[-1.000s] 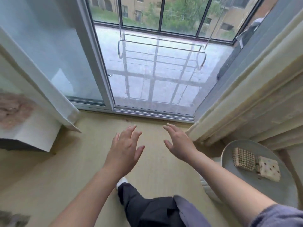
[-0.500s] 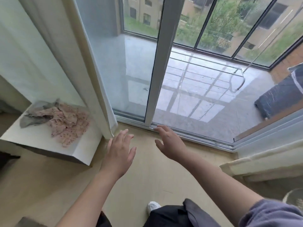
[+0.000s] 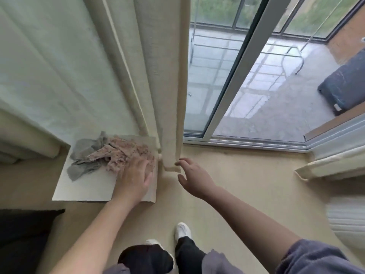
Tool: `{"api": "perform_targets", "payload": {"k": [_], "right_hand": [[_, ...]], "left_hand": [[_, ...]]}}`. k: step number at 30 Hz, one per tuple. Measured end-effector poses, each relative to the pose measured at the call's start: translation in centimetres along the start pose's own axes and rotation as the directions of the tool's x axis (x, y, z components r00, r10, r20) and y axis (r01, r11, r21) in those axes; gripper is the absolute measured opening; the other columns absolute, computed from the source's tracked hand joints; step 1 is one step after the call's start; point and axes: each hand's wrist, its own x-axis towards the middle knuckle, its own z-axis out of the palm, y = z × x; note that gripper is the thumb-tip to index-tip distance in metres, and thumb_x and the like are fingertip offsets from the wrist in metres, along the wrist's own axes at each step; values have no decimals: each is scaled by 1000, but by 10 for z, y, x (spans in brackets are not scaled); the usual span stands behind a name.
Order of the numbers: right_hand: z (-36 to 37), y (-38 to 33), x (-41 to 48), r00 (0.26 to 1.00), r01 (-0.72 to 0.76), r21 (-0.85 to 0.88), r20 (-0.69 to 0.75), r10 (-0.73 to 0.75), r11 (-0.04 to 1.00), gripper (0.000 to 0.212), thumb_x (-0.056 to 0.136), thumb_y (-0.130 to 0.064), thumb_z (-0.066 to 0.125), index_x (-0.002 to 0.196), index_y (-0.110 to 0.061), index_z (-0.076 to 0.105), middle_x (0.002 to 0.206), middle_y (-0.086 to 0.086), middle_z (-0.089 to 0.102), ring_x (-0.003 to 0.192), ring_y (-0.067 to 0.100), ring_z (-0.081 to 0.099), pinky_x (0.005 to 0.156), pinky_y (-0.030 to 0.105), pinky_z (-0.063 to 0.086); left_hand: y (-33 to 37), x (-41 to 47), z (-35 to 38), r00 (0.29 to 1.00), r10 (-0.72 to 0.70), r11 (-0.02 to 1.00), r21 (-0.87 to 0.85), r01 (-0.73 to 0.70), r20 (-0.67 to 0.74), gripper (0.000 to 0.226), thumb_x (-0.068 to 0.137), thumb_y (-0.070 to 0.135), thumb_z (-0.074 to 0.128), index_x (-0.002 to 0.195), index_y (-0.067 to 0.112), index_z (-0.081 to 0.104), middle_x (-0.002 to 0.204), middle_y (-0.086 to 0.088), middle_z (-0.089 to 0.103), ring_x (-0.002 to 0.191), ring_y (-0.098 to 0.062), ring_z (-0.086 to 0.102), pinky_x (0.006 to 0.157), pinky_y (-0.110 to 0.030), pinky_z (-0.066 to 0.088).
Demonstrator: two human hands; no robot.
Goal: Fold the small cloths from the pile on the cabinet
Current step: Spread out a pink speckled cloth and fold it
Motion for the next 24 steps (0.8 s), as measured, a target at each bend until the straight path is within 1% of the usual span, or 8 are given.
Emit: {"api": "perform_targets", "payload": {"k": [6, 8, 10, 14, 18, 19, 22, 24], "right_hand": [[74, -52, 79, 996, -83, 62, 44, 81, 995, 42, 95, -19, 49, 137, -15, 49, 145, 3, 44, 129, 24, 45, 100, 40, 46], [107, -65, 107, 984, -174, 100, 53, 169, 980, 40, 95, -23, 49, 135, -19, 49, 142, 0, 45, 126, 23, 49, 97, 44, 48], [145, -75, 136, 963, -269, 118, 65, 263, 956, 40, 93, -29, 48, 133, -25, 48, 139, -5, 47, 123, 22, 52, 93, 45, 51], [212, -89, 199, 912, -409, 188, 61, 405, 893, 45, 98, -20, 47, 142, -17, 41, 142, 6, 45, 131, 28, 44, 102, 36, 42], [266, -76, 255, 849, -468, 293, -114, 517, 834, 47, 95, -39, 45, 141, -29, 41, 147, 2, 45, 136, 29, 40, 107, 48, 40], [276, -71, 268, 840, -459, 287, -167, 516, 841, 44, 96, -40, 43, 138, -30, 45, 145, 1, 47, 132, 28, 44, 105, 45, 42], [294, -54, 294, 863, -366, 132, -323, 389, 921, 25, 100, -32, 43, 111, -24, 64, 115, -6, 64, 96, 13, 55, 85, 21, 33], [300, -45, 305, 829, -290, 147, -455, 325, 946, 25, 101, -27, 44, 98, -19, 67, 98, -9, 64, 78, 10, 49, 81, 25, 37]], "left_hand": [[-117, 37, 14, 993, 63, 996, 57, -69, 99, 35, 96, 23, 52, 129, 13, 54, 138, -4, 50, 133, -25, 42, 110, -46, 34], [-159, 57, 22, 986, 154, 985, 72, -158, 61, 21, 91, 16, 60, 111, 13, 64, 114, -3, 65, 110, -25, 60, 99, -46, 42], [-200, 83, 34, 982, 188, 979, 70, -189, 32, 12, 87, 15, 66, 98, 18, 68, 91, 2, 69, 86, -20, 65, 92, -44, 45], [-256, 131, 68, 962, 266, 959, 90, -271, 60, 11, 82, 15, 70, 93, 18, 68, 77, 3, 68, 71, -22, 64, 80, -39, 48], [-278, 175, 106, 940, 337, 940, -33, -339, -52, 14, 78, 8, 75, 88, 15, 67, 76, -2, 67, 65, -23, 64, 57, -29, 49], [-282, 184, 118, 938, 337, 937, -73, -342, -82, 14, 80, 7, 73, 89, 15, 66, 74, -2, 65, 62, -22, 62, 53, -29, 45], [-291, 205, 164, 941, 301, 941, -111, -320, -155, 22, 88, 14, 65, 110, 16, 64, 86, -3, 67, 76, -24, 64, 62, -32, 49], [-297, 214, 192, 937, 282, 950, -76, -303, -207, 43, 88, 20, 64, 131, 18, 56, 107, -5, 67, 94, -26, 63, 73, -35, 52]]}}
